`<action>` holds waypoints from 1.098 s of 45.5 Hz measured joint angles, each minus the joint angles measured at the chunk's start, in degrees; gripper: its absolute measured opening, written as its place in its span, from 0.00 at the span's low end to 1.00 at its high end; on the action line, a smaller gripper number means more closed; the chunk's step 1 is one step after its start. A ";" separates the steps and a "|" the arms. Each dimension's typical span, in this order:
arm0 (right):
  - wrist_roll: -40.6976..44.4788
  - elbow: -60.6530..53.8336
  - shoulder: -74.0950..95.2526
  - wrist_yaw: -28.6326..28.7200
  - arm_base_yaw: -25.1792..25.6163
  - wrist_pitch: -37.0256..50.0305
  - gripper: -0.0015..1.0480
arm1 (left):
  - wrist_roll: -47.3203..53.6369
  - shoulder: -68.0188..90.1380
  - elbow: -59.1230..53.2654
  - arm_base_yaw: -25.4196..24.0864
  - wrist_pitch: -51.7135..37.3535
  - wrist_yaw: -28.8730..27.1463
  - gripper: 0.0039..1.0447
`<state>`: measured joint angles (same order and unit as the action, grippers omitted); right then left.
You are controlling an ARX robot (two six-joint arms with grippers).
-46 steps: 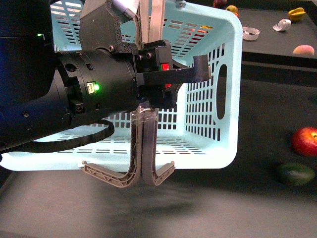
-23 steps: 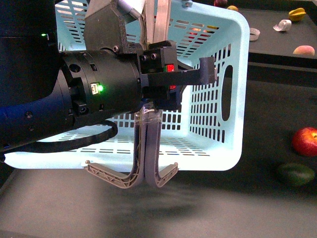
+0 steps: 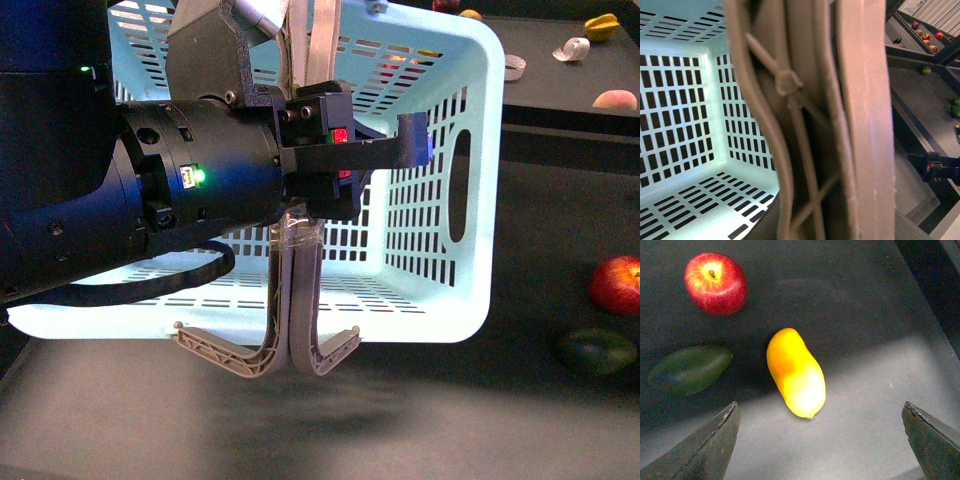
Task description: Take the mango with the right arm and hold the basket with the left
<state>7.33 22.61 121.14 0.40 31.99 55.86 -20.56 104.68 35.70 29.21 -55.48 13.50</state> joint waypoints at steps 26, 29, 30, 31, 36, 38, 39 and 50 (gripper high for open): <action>1.84 21.97 23.39 -0.09 1.84 -6.82 0.92 | -0.02 0.00 0.00 0.00 0.00 -0.24 0.17; 1.90 24.52 25.46 -0.61 1.70 -7.52 0.92 | -0.04 0.00 0.00 0.00 0.00 -0.07 0.17; 1.88 25.29 26.08 -0.66 1.62 -7.63 0.92 | -0.04 0.00 0.00 0.00 0.00 -0.02 0.17; 1.77 25.99 26.67 -0.63 1.55 -7.80 0.92 | -0.04 0.00 0.00 0.00 0.00 -0.02 0.17; 1.27 28.13 28.57 -0.55 1.20 -8.07 0.92 | -0.04 0.00 0.00 0.00 0.00 -0.02 0.17; 1.07 28.94 29.33 -0.52 1.03 -8.22 0.92 | -0.04 0.00 0.00 0.00 0.00 -0.02 0.17; 0.96 29.46 29.73 -0.52 0.92 -8.33 0.92 | -0.04 0.00 0.00 0.00 0.00 -0.02 0.17; 0.17 32.61 32.63 -0.98 -0.07 -9.11 0.92 | -0.04 0.00 0.00 0.04 0.00 -0.04 0.17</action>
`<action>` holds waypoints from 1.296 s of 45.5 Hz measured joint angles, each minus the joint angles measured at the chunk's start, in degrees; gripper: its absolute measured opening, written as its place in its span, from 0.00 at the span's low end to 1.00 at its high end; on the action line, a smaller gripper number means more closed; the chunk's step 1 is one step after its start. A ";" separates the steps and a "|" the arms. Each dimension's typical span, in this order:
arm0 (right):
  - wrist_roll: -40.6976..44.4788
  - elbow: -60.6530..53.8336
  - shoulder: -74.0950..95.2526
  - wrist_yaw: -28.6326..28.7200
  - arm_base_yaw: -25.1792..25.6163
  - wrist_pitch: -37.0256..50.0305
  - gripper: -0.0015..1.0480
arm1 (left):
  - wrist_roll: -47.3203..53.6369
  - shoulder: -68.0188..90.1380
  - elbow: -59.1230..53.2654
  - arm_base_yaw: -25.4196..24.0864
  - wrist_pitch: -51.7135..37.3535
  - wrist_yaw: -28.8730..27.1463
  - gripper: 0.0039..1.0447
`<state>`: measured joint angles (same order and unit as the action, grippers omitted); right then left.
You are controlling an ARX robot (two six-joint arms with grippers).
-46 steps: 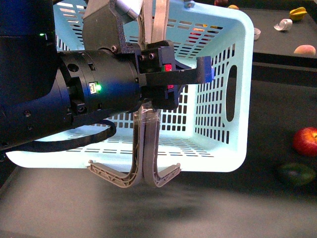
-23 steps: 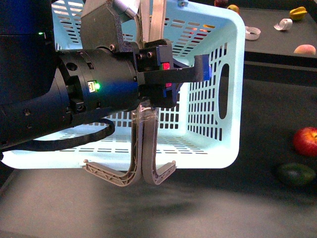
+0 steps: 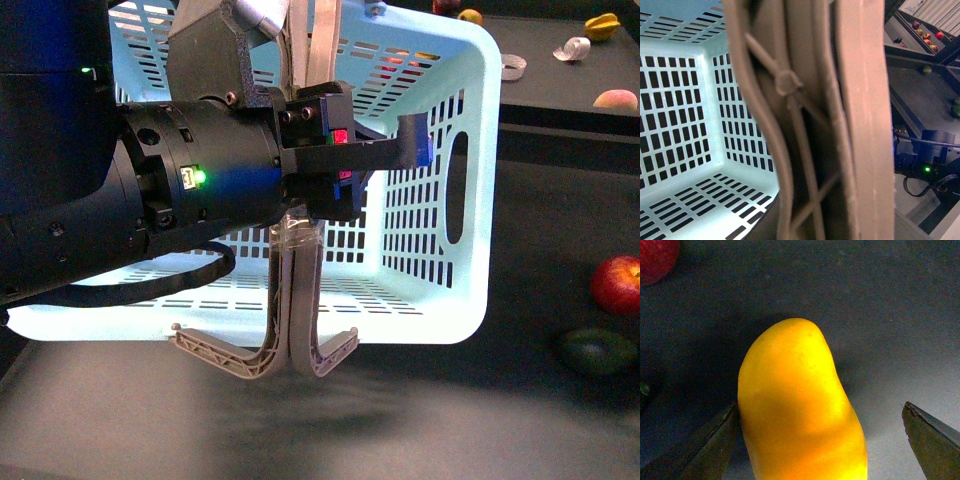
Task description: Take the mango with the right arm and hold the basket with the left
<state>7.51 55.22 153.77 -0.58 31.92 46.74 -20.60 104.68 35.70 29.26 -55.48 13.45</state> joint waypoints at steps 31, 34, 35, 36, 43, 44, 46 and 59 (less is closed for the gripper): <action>-2.40 -0.17 3.08 -1.88 -0.37 2.97 0.60 | 0.00 0.00 0.00 0.00 0.00 0.02 0.17; -2.49 -2.01 1.20 -1.27 -0.35 3.50 0.59 | 0.00 0.00 0.00 0.00 0.00 0.02 0.17; -2.60 -3.04 -0.04 -0.92 -0.35 3.78 0.59 | 0.00 0.00 0.00 0.00 0.00 0.00 0.17; -2.62 -3.58 -0.70 -0.76 -0.35 3.91 0.59 | 0.00 0.00 0.00 0.00 0.00 0.02 0.17; -3.34 -10.29 -11.41 1.70 -0.68 4.55 0.58 | 0.02 0.00 0.00 0.00 0.00 0.00 0.17; -3.50 -11.47 -13.66 2.21 -0.87 4.50 0.58 | 0.02 0.00 0.00 0.00 0.00 0.00 0.17; -3.93 -13.86 -18.34 3.02 -1.44 4.04 0.58 | 0.00 0.00 0.00 0.00 0.00 0.00 0.17; -10.75 -25.57 -46.42 12.87 -10.05 -4.76 0.58 | 0.00 0.00 0.00 0.00 0.00 0.00 0.17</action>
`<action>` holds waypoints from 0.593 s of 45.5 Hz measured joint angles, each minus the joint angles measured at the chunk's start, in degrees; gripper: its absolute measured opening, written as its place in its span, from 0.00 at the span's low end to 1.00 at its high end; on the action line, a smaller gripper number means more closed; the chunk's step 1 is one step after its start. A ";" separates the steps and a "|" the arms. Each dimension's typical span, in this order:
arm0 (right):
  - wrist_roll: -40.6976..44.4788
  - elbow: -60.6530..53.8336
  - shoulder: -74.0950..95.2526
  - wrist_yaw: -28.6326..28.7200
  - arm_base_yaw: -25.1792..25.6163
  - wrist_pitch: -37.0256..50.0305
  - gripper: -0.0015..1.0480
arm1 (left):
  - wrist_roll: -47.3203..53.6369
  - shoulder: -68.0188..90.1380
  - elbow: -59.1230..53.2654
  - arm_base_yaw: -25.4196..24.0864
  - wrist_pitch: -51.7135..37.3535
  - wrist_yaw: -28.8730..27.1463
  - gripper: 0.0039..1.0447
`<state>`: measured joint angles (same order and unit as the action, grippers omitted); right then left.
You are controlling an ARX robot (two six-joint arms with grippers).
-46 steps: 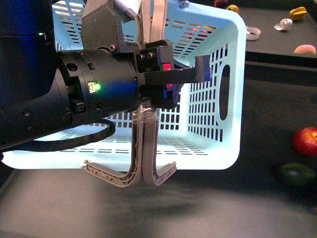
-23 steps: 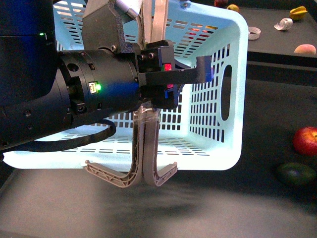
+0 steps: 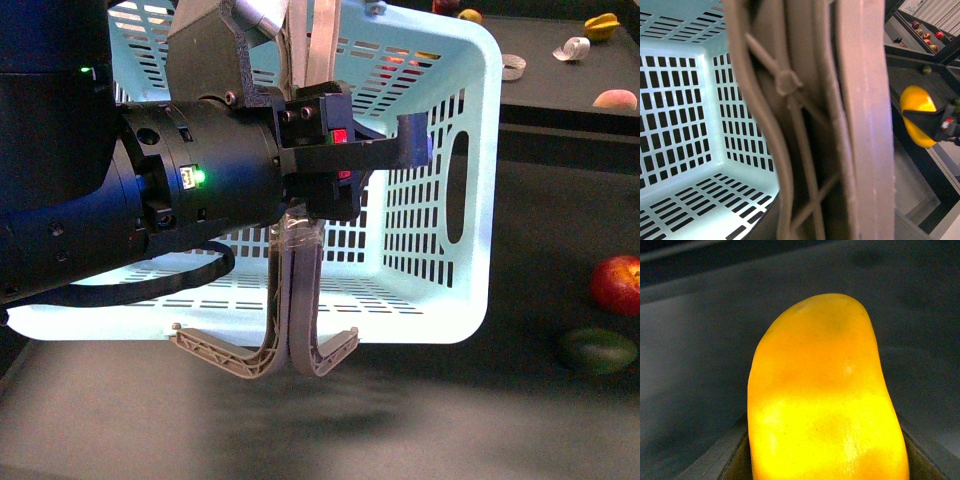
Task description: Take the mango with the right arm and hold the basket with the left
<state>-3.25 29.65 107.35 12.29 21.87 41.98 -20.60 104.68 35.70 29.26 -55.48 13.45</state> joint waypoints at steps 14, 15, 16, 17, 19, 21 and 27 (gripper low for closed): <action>-4.13 -3.10 -25.38 -0.04 -24.26 -9.64 0.58 | 0.00 0.00 0.00 0.00 0.00 0.00 0.17; -4.13 -2.89 -25.46 -0.61 -27.19 -9.77 0.58 | 0.00 0.00 0.00 0.00 0.00 0.00 0.17; -4.15 -2.73 -25.16 -0.87 -29.00 -9.79 0.58 | 0.00 0.00 0.00 0.00 0.00 0.00 0.17; -4.17 -2.43 -24.63 -1.42 -30.75 -9.81 0.58 | 0.02 0.00 0.00 0.00 0.00 0.00 0.17; -4.20 -1.79 -23.04 -2.36 -33.68 -9.81 0.58 | 0.02 0.00 0.00 0.00 0.00 -0.02 0.17; -4.35 -0.70 -20.48 -3.58 -36.33 -9.70 0.58 | 0.00 0.00 0.00 0.00 0.00 -0.02 0.16; -5.18 1.81 -15.08 -5.55 -38.97 -8.76 0.58 | 0.02 0.00 0.00 0.00 0.00 -0.02 0.16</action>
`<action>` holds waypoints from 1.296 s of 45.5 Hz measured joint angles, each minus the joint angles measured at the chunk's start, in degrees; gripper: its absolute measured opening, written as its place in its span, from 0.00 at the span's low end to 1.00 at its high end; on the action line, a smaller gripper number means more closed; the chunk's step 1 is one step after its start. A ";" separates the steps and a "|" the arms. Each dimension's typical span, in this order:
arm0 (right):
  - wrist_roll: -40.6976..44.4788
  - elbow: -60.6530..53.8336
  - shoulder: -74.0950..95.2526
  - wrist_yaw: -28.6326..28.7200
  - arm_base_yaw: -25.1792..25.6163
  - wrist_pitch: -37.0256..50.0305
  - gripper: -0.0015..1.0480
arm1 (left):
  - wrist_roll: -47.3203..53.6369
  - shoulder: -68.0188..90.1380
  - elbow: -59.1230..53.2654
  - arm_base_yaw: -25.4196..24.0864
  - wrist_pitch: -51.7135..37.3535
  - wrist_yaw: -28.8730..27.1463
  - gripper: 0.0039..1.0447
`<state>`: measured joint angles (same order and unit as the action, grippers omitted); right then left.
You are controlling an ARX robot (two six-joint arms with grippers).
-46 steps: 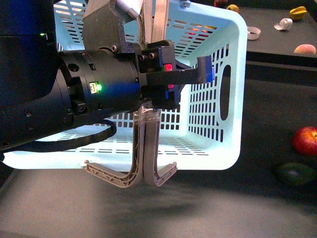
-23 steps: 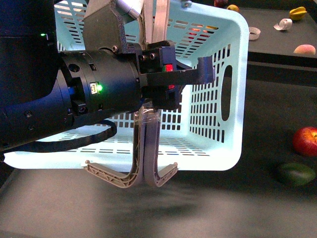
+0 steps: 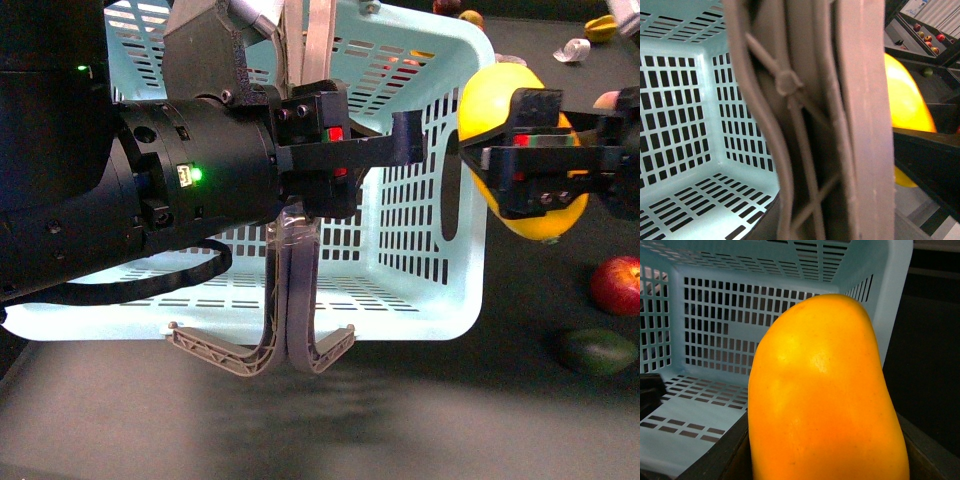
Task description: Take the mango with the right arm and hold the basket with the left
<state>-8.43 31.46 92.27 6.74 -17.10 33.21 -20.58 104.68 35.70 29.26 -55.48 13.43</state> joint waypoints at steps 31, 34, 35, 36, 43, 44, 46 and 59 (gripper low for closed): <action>-5.11 15.80 18.08 -3.02 -1.55 4.39 0.94 | 0.04 0.00 0.00 0.00 0.00 0.07 0.16; -5.77 14.62 15.65 -4.87 -1.38 5.64 0.91 | 0.04 0.00 0.00 0.00 0.11 0.11 0.16; -5.88 13.97 14.49 -5.55 -1.33 5.81 0.91 | -0.11 0.09 0.00 0.02 0.17 0.15 0.16; -5.99 13.22 13.16 -6.27 -1.25 5.86 0.92 | -0.09 0.13 -0.02 0.02 0.24 0.39 0.16; -6.10 8.37 4.52 -9.11 -0.55 5.75 0.92 | -0.39 0.33 -0.02 0.00 0.35 0.00 0.16; -6.08 7.82 3.54 -9.51 -0.46 5.60 0.92 | -0.42 0.33 -0.02 0.00 0.35 -0.02 0.16; -6.03 5.90 -0.52 -10.75 -0.13 4.70 0.92 | -0.28 0.33 0.00 0.00 0.35 -0.17 0.16; -7.69 -7.72 -25.79 -20.57 0.87 -7.93 0.92 | -0.24 0.33 0.00 0.00 0.35 -0.24 0.16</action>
<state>-16.12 23.75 66.48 -13.82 -16.23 25.28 -20.82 105.01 35.70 29.26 -55.13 13.19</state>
